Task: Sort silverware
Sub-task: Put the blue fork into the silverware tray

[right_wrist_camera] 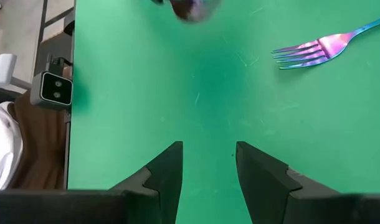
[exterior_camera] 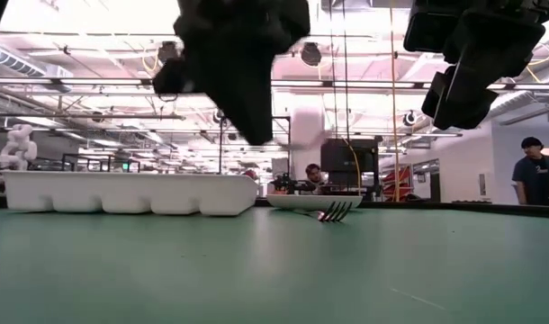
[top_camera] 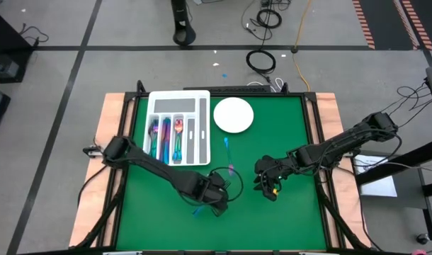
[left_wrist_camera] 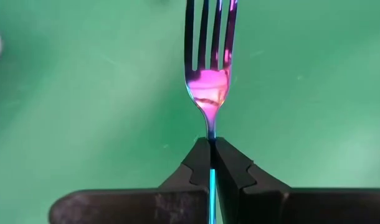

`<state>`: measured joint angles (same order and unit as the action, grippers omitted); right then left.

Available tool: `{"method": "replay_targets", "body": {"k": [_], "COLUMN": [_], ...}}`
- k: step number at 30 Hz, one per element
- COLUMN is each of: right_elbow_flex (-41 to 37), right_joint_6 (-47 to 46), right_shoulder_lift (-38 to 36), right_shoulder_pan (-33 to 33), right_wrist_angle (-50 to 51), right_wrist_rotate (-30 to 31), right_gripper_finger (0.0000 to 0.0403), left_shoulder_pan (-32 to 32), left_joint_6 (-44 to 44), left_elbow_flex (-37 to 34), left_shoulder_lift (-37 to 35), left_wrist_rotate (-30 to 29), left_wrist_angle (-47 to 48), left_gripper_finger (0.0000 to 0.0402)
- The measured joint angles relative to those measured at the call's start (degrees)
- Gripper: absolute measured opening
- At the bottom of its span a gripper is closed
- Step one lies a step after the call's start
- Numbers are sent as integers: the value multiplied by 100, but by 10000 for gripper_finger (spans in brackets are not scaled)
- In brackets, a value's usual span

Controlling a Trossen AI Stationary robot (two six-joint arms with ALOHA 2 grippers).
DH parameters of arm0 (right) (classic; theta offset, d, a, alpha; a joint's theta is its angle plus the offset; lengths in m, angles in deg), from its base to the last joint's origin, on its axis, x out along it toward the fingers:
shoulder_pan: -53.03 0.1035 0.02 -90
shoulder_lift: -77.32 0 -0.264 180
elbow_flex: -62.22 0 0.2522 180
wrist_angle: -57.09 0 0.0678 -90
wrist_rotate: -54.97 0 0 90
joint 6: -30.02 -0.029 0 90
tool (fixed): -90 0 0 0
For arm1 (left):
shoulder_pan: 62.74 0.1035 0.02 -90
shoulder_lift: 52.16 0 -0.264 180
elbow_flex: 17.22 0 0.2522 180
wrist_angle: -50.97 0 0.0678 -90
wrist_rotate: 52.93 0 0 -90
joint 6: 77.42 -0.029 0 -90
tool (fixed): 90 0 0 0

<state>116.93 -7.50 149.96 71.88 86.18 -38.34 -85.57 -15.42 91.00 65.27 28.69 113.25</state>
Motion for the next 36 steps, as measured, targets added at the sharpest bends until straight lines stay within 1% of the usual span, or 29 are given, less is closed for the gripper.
{"method": "replay_targets", "body": {"k": [2,8,12,15,19,23,29,36], "right_elbow_flex": [0,0,0,0,0,0,1,2], "right_joint_6": [-27,-85,-81,-78,-35,-20,-18,-17], "right_shoulder_lift": [0,0,0,0,0,0,0,0], "right_shoulder_pan": [0,0,0,0,0,0,0,0], "right_wrist_angle": [-1,0,2,5,63,112,153,146], "right_wrist_rotate": [0,0,-1,-1,0,0,0,29], "right_gripper_finger": [137,137,137,137,137,137,137,137], "left_shoulder_pan": [40,258,520,758,1083,1431,2007,2984], "left_joint_6": [-9,-456,-584,-567,-572,-481,-240,-77], "left_elbow_flex": [4,5,-86,-227,-469,-977,-2096,-3309], "left_shoulder_lift": [-155,-430,-633,-933,-1448,-2165,-3231,-4512], "left_wrist_rotate": [-26,-72,-162,-319,-559,-751,-809,-829], "left_wrist_angle": [214,815,1460,1905,2250,2228,2226,2117], "left_gripper_finger": [3,3,2,2,2,2,2,2]}}
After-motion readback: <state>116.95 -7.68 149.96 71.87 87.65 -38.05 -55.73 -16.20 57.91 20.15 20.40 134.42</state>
